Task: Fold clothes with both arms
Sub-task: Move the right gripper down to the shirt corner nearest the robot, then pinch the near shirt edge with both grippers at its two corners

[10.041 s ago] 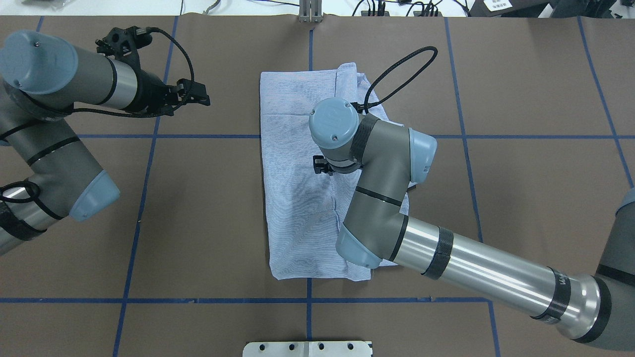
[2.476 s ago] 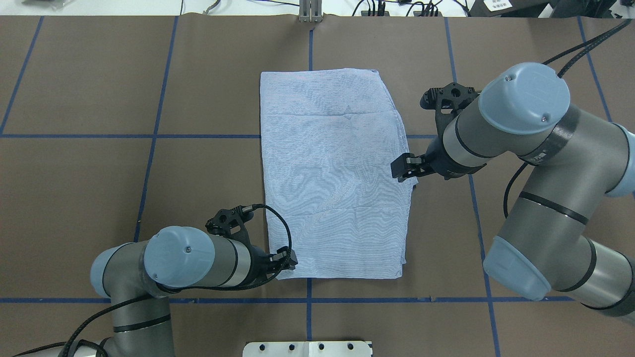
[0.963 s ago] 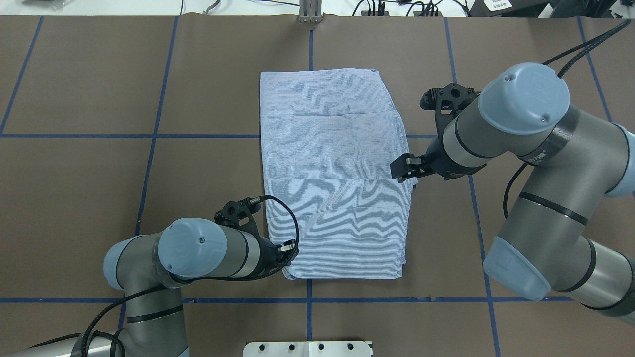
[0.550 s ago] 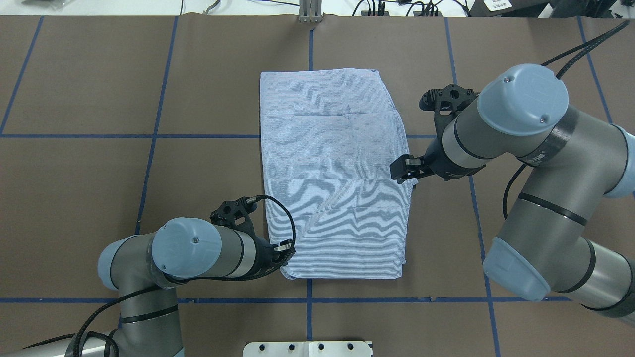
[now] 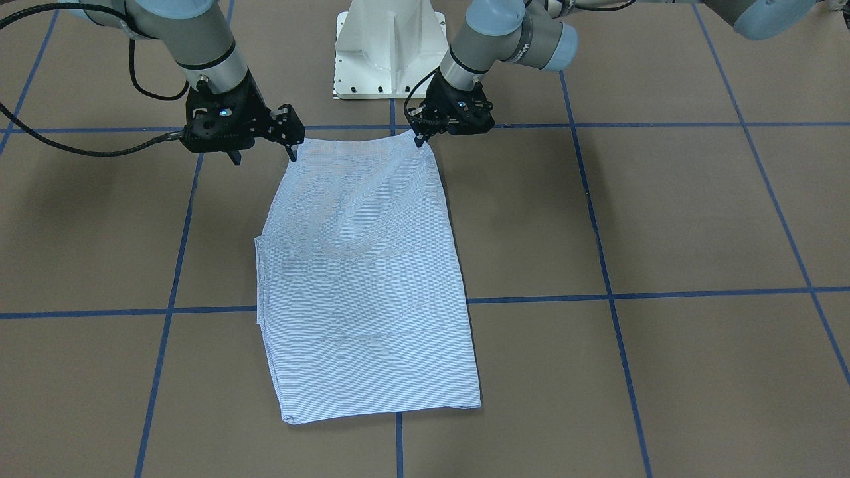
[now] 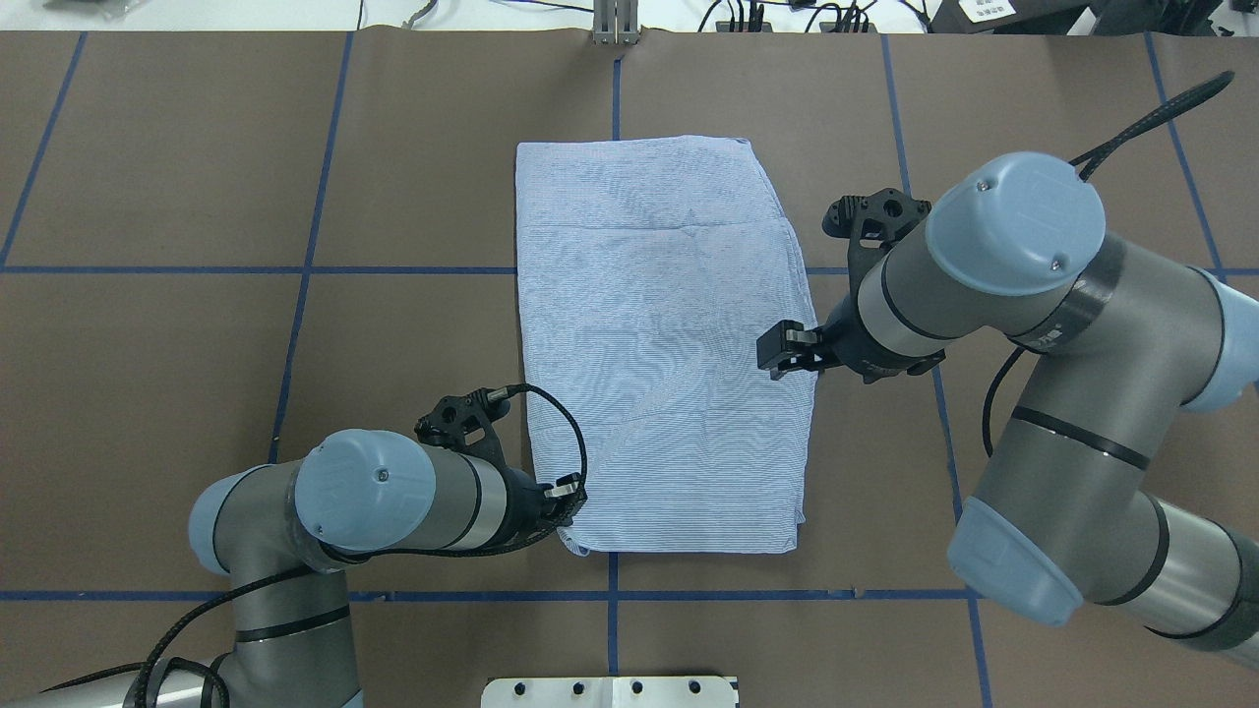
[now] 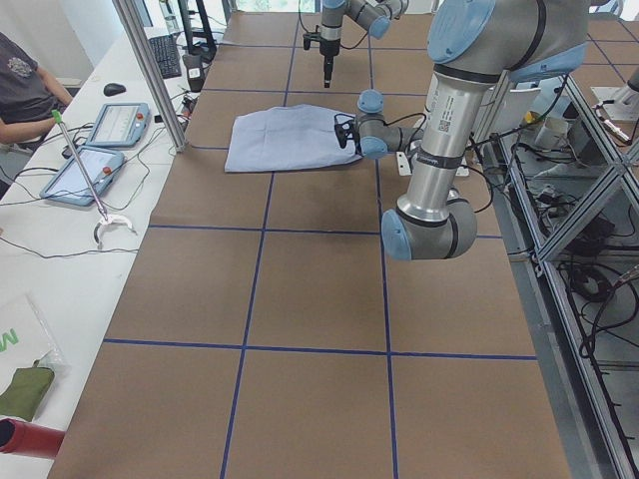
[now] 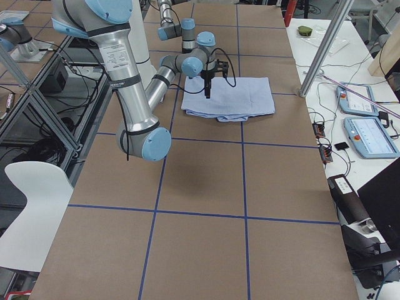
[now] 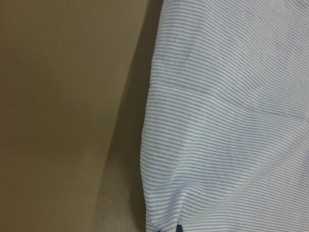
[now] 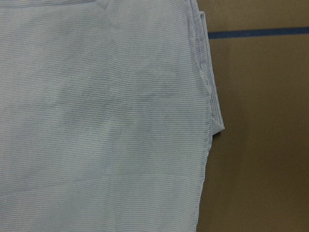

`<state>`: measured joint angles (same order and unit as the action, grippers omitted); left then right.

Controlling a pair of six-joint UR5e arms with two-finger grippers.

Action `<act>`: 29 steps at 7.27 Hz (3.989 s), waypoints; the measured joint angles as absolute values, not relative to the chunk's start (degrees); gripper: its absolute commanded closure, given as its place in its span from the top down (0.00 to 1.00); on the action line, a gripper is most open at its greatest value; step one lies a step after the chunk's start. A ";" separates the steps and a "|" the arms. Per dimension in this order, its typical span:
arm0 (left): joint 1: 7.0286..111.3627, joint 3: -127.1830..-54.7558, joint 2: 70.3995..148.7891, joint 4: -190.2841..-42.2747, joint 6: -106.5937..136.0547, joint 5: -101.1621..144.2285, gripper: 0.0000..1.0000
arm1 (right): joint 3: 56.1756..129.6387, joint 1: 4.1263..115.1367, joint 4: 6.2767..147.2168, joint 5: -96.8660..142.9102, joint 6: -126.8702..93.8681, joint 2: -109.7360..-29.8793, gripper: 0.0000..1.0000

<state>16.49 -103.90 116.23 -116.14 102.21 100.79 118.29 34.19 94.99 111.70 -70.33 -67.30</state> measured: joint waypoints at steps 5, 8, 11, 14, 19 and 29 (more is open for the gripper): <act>16.69 -104.01 116.14 -116.16 102.22 100.87 0.00 | 118.11 21.50 87.58 97.32 -95.48 -71.57 1.00; 16.62 -103.83 116.11 -116.19 102.29 100.90 0.00 | 116.70 17.38 87.20 95.70 -102.58 -72.72 1.00; 16.61 -103.80 116.10 -116.19 102.33 100.82 0.00 | 113.80 15.03 87.32 95.54 -104.33 -72.20 1.00; 16.55 -103.77 116.13 -116.19 102.39 100.71 0.00 | 111.83 14.19 87.49 95.54 -104.41 -71.62 1.00; 16.44 -103.55 116.12 -116.19 102.47 100.64 0.00 | 108.53 14.08 87.53 95.54 -104.41 -69.26 1.00; 16.35 -103.36 116.10 -116.19 102.48 100.55 0.00 | 108.66 14.56 87.99 96.07 -104.30 -69.61 0.28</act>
